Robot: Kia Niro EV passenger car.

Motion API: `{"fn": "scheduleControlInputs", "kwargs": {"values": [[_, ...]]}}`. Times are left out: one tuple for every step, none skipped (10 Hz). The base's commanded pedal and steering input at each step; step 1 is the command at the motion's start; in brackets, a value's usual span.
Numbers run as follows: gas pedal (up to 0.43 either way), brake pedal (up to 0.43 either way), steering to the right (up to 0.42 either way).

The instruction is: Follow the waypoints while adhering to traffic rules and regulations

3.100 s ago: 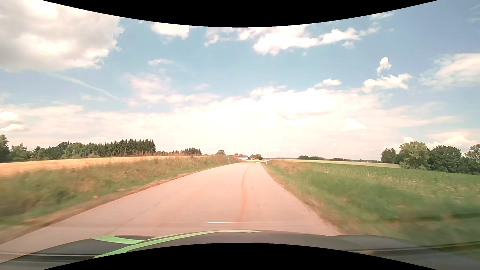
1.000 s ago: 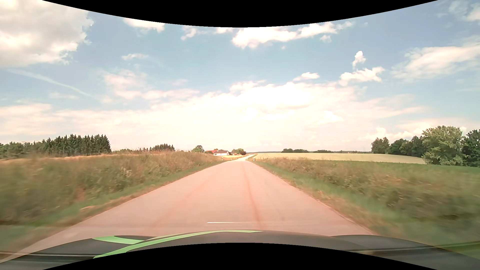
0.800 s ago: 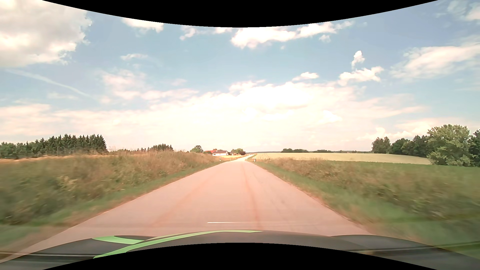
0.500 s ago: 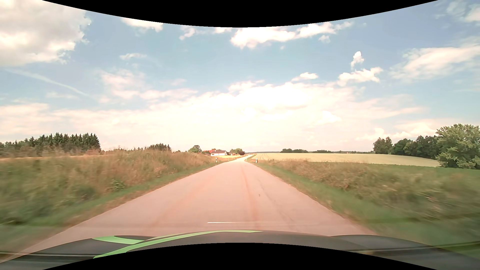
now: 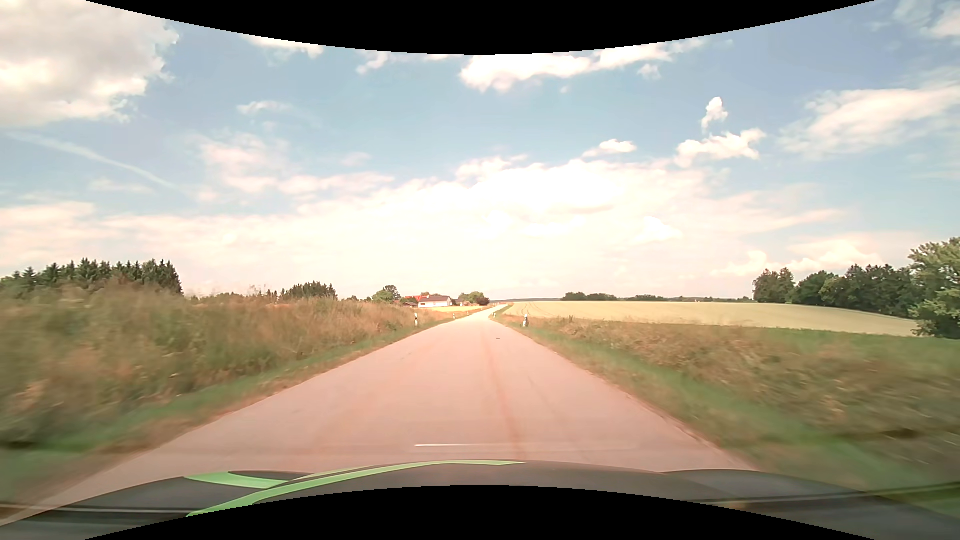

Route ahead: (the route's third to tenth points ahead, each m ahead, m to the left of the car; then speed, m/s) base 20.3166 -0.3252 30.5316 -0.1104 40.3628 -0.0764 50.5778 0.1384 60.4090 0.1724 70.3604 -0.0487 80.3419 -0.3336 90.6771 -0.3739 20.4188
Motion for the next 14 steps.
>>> {"fn": "scheduleControlInputs", "kwargs": {"values": [[0.000,0.000,-0.001],[0.000,0.000,-0.001],[0.000,0.000,-0.001],[0.000,0.000,-0.001],[0.000,0.000,-0.001],[0.000,0.000,-0.001],[0.000,0.000,-0.001],[0.000,0.000,-0.001],[0.000,0.000,-0.001],[0.000,0.000,-0.001],[0.000,0.000,-0.001],[0.000,0.000,-0.002],[0.000,0.000,-0.002],[0.000,0.000,-0.002]]}}
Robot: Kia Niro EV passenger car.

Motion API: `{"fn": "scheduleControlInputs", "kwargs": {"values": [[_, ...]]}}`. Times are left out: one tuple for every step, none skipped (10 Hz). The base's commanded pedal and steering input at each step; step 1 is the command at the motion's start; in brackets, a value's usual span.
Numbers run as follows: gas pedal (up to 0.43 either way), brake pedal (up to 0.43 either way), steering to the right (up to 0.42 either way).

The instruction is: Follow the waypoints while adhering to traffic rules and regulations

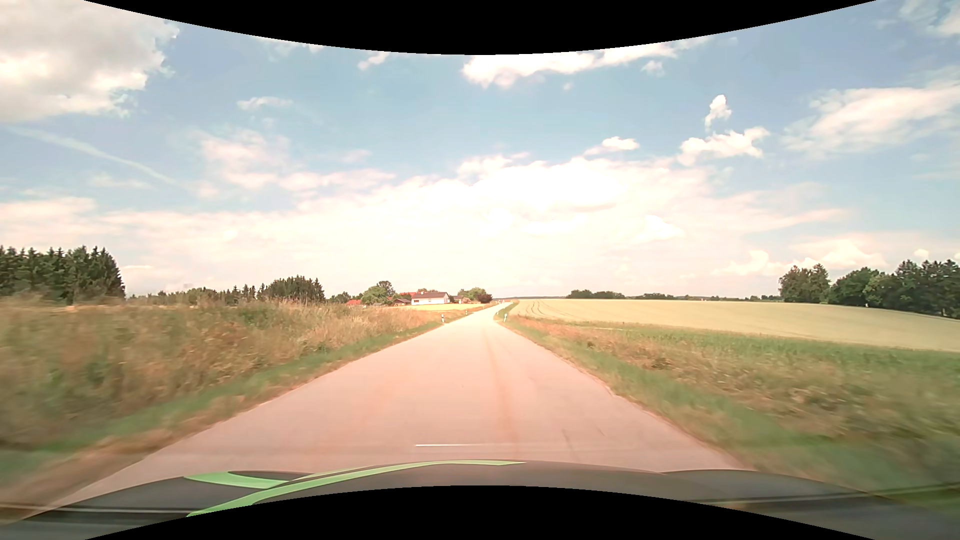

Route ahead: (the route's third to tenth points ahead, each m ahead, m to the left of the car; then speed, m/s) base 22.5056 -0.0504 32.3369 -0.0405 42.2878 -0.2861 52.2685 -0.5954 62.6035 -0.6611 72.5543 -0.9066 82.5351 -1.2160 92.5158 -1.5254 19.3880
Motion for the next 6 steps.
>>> {"fn": "scheduleControlInputs", "kwargs": {"values": [[0.000,0.000,-0.002],[0.000,0.000,-0.002],[0.008,0.000,-0.002],[0.020,0.000,-0.002],[0.020,0.000,-0.002],[0.020,0.000,-0.002]]}}
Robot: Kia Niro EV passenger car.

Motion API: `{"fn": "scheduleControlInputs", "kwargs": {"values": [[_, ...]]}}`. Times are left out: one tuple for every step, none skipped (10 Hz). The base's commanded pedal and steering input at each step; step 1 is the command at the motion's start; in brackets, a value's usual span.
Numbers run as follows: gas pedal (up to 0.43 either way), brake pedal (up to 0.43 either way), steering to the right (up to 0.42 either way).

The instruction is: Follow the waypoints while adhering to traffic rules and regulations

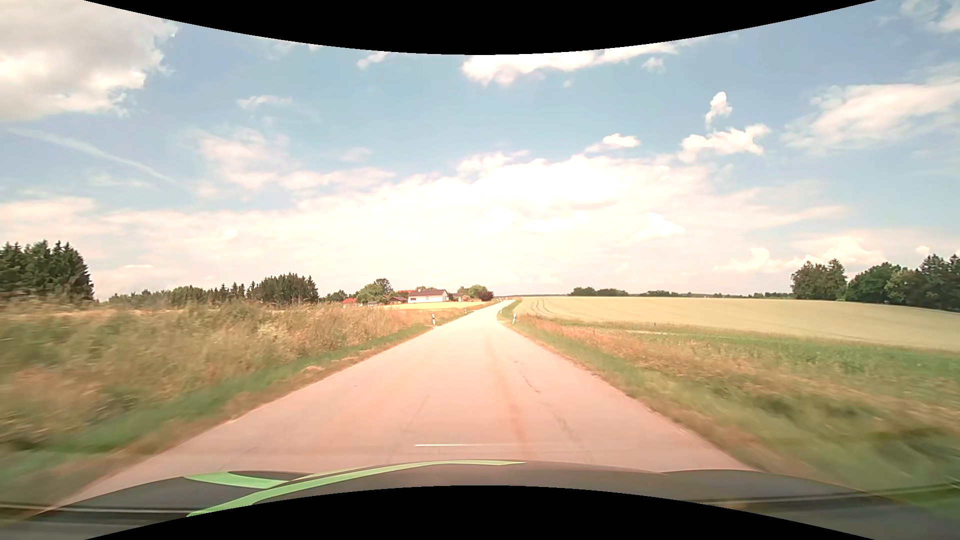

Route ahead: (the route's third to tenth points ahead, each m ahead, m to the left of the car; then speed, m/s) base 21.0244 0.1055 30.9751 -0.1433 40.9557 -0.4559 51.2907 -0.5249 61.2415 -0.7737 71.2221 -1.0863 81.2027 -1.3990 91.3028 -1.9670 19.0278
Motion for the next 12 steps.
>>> {"fn": "scheduleControlInputs", "kwargs": {"values": [[0.028,0.000,-0.002],[0.028,0.000,-0.001],[0.039,0.000,-0.001],[0.047,0.000,-0.001],[0.059,0.000,-0.001],[0.067,0.000,-0.001],[0.067,0.000,0.000],[0.079,0.000,0.000],[0.087,0.000,0.000],[0.087,0.000,0.000],[0.098,0.000,0.000],[0.098,0.000,0.000]]}}
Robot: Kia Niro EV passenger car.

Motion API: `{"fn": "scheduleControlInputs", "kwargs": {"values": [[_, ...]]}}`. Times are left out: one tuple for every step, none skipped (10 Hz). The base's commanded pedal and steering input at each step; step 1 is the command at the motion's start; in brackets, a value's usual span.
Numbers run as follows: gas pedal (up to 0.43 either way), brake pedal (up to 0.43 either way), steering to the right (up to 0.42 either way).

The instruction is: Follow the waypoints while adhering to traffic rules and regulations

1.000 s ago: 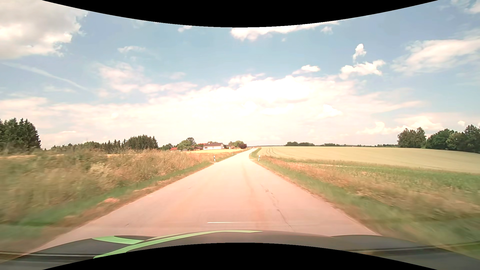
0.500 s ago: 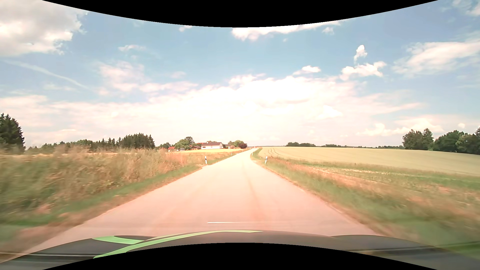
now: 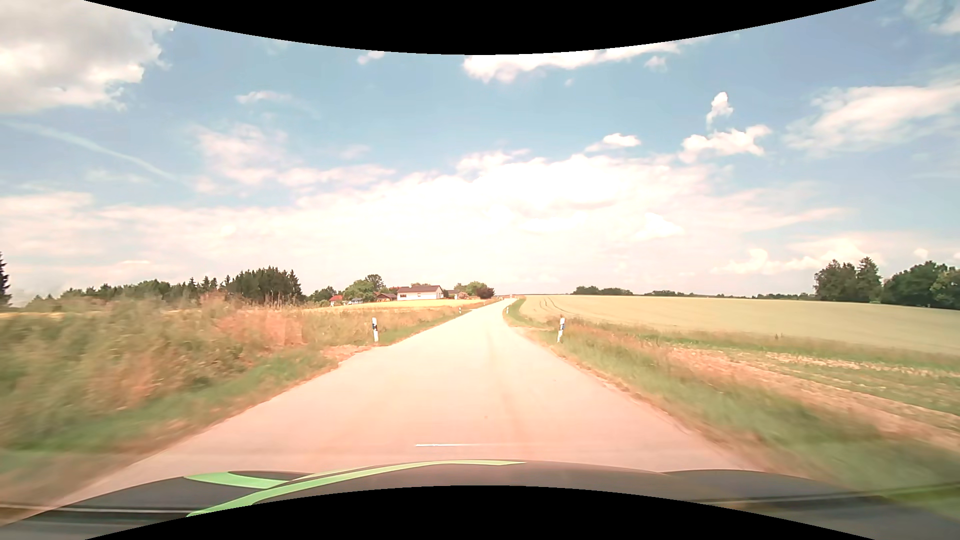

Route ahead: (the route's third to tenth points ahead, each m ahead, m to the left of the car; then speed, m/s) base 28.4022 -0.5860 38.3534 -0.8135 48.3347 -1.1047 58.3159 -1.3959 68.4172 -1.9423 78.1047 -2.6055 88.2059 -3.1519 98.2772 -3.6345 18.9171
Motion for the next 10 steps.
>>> {"fn": "scheduleControlInputs", "kwargs": {"values": [[0.098,0.000,0.001],[0.098,0.000,0.001],[0.110,0.000,0.001],[0.110,0.000,0.001],[0.110,0.000,0.001],[0.118,0.000,0.001],[0.118,0.000,0.002],[0.118,0.000,0.002],[0.118,0.000,0.002],[0.118,0.000,0.002]]}}
